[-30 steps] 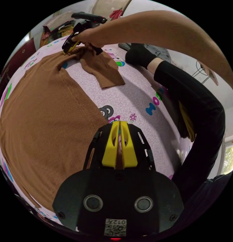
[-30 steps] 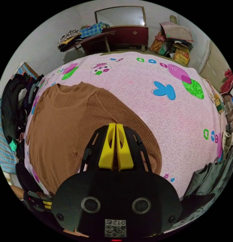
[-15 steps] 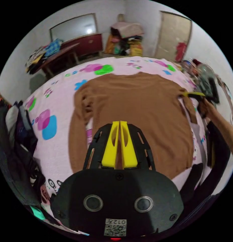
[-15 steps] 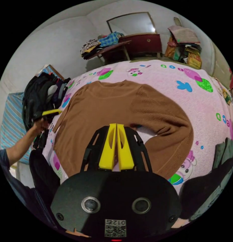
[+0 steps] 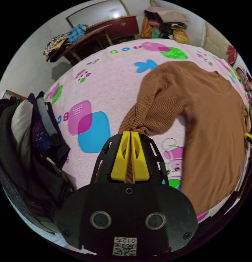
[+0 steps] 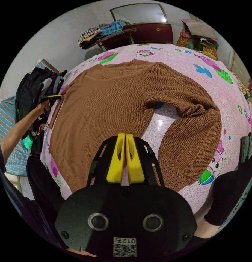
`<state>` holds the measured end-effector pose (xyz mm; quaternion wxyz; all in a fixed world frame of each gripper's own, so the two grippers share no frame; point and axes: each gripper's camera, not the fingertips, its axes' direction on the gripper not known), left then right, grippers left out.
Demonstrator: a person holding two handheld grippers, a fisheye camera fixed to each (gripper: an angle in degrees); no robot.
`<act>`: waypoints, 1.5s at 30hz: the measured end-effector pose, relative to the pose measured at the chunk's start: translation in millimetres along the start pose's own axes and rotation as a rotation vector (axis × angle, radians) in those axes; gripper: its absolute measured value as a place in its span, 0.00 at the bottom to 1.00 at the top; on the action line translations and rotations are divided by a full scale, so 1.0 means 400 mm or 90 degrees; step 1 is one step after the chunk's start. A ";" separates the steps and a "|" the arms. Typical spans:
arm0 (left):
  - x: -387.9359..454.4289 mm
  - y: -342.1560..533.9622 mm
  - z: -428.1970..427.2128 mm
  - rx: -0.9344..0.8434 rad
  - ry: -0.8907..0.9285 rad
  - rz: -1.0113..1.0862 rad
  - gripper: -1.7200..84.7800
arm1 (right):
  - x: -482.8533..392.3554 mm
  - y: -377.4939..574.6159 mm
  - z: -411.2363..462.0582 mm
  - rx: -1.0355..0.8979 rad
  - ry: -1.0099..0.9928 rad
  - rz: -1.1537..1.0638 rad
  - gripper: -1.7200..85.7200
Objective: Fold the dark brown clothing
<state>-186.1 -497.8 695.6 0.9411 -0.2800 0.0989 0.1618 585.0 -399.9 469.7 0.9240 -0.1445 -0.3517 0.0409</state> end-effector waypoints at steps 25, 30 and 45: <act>-0.104 -0.364 -0.090 0.080 0.220 -0.025 0.03 | 0.070 -0.328 0.070 0.173 0.076 0.117 0.01; -0.062 -0.467 -0.117 0.103 0.229 0.002 0.03 | 0.049 -0.453 0.136 0.123 0.048 0.047 0.01; -0.197 -0.472 -0.097 0.003 0.183 -0.032 0.02 | 0.033 -0.477 0.250 0.069 0.070 0.053 0.01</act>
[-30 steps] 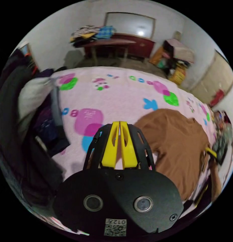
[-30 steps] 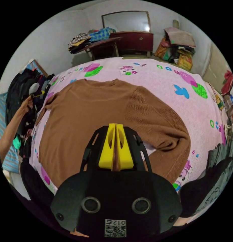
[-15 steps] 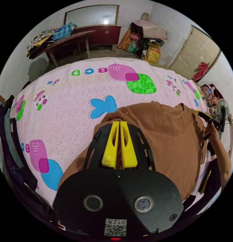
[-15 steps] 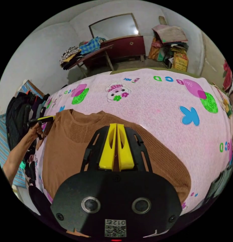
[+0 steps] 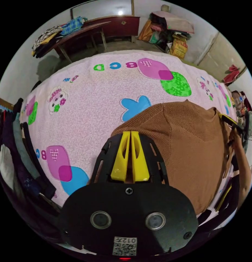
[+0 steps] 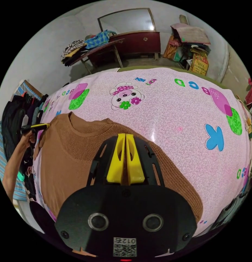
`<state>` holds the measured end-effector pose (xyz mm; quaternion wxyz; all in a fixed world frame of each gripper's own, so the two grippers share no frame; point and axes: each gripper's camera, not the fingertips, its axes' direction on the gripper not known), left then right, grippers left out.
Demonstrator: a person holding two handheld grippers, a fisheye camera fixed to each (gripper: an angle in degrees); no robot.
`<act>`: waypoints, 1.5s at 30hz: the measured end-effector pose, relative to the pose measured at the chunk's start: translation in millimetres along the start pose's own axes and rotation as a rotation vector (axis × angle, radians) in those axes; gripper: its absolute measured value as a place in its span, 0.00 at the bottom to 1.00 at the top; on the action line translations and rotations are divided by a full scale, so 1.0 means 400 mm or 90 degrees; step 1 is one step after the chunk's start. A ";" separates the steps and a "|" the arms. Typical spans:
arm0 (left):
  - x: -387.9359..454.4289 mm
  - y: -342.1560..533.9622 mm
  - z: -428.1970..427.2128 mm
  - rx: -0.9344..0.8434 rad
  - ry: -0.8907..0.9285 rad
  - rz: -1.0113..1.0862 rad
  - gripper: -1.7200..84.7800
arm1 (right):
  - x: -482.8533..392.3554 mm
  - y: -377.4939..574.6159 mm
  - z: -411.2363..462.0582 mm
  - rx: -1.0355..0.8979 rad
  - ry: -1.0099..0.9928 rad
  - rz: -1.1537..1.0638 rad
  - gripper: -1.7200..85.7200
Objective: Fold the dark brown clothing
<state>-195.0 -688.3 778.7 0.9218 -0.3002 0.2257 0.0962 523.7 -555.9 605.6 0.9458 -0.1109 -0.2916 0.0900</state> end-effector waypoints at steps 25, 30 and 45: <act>0.084 0.432 -0.080 0.044 -0.011 0.053 0.02 | -0.119 0.455 -0.076 -0.055 -0.036 -0.013 0.01; 0.198 0.623 -0.063 0.008 0.102 0.170 0.02 | -0.191 0.670 -0.103 -0.098 -0.056 -0.070 0.01; 0.408 0.964 0.044 -0.096 -0.004 0.239 0.02 | -0.260 0.994 -0.066 -0.205 0.082 -0.134 0.01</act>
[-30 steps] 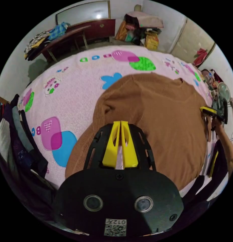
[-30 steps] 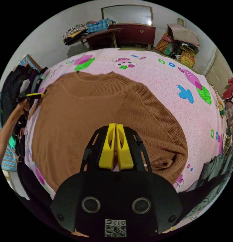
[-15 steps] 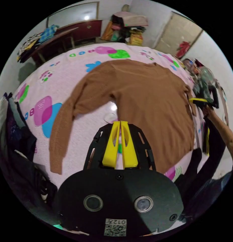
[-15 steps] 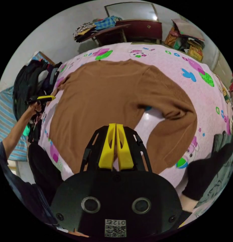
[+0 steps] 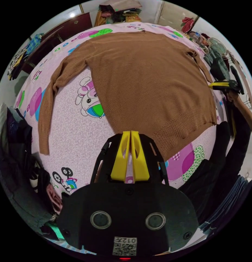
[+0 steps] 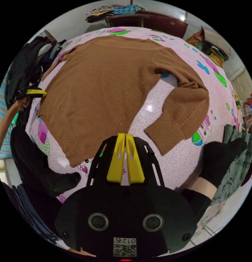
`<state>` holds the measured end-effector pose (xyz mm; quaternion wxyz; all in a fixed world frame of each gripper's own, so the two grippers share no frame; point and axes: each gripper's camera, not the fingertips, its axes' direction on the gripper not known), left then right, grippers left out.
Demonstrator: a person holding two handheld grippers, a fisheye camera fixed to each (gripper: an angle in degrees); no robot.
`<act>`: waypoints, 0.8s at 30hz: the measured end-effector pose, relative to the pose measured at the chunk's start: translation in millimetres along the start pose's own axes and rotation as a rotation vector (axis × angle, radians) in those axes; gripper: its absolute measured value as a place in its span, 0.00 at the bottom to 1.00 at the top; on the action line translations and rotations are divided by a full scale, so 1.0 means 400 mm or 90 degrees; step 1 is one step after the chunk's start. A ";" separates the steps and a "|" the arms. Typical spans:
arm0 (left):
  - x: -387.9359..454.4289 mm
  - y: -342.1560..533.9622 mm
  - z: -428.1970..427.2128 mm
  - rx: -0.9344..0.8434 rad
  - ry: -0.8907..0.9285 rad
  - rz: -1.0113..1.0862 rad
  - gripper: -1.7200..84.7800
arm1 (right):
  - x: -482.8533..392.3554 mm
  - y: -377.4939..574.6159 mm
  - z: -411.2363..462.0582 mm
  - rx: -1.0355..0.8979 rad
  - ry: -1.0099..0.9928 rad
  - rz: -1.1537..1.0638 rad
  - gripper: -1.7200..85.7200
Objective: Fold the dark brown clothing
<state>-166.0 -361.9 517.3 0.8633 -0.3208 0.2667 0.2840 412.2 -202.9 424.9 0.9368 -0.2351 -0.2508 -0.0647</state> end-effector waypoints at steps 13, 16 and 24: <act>0.287 0.168 0.044 0.032 -0.032 0.188 0.05 | -0.295 0.249 0.035 0.053 -0.088 -0.248 0.10; 0.328 0.187 0.069 0.026 -0.036 0.208 0.05 | -0.312 0.282 0.053 0.052 -0.110 -0.247 0.10; 0.390 0.229 0.126 0.017 -0.079 0.211 0.04 | -0.367 0.348 0.086 0.049 -0.009 -0.283 0.02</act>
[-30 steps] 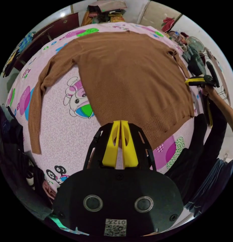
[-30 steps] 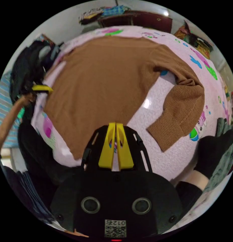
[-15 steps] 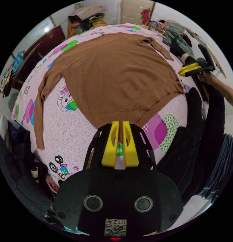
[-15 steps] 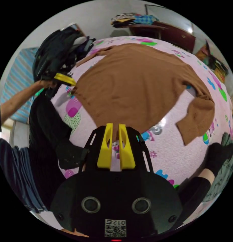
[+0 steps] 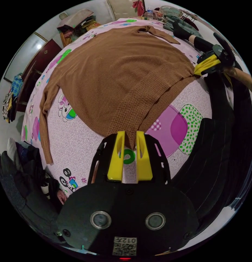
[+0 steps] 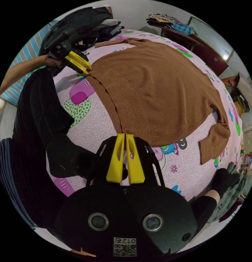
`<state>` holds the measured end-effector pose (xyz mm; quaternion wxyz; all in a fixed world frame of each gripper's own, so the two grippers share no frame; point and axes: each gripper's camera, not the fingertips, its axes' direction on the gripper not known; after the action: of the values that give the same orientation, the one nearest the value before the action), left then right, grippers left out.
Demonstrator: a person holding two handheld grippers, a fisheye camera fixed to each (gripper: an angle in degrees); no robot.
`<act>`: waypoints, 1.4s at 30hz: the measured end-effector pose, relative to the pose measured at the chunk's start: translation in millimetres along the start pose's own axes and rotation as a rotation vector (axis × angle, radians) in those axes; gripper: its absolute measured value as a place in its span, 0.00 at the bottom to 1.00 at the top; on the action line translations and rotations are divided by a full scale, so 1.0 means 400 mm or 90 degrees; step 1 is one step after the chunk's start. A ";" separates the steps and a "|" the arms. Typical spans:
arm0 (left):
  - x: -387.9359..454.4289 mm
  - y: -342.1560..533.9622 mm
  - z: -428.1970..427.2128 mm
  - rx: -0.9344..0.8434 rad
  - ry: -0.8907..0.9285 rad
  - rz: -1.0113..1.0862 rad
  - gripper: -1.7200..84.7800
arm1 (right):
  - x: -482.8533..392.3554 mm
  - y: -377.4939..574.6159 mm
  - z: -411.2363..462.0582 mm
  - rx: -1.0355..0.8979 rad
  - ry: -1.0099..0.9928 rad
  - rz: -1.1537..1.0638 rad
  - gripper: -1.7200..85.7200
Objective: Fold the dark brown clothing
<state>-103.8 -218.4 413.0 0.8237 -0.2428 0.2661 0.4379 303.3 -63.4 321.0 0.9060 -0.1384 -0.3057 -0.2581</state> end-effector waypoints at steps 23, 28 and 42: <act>0.101 -0.012 0.033 -0.063 0.073 0.042 0.02 | 0.134 0.179 -0.044 0.030 -0.239 0.100 0.01; 0.094 -0.006 0.050 -0.094 0.073 0.047 0.02 | 0.133 0.185 -0.044 0.024 -0.248 0.079 0.01; 0.114 0.015 0.103 -0.101 0.132 0.021 0.03 | 0.171 0.186 -0.033 -0.011 -0.236 0.131 0.04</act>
<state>-78.0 -162.1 412.7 0.7627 -0.3465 0.3181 0.4438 397.3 -33.2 346.7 0.8548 -0.2213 -0.4489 -0.1370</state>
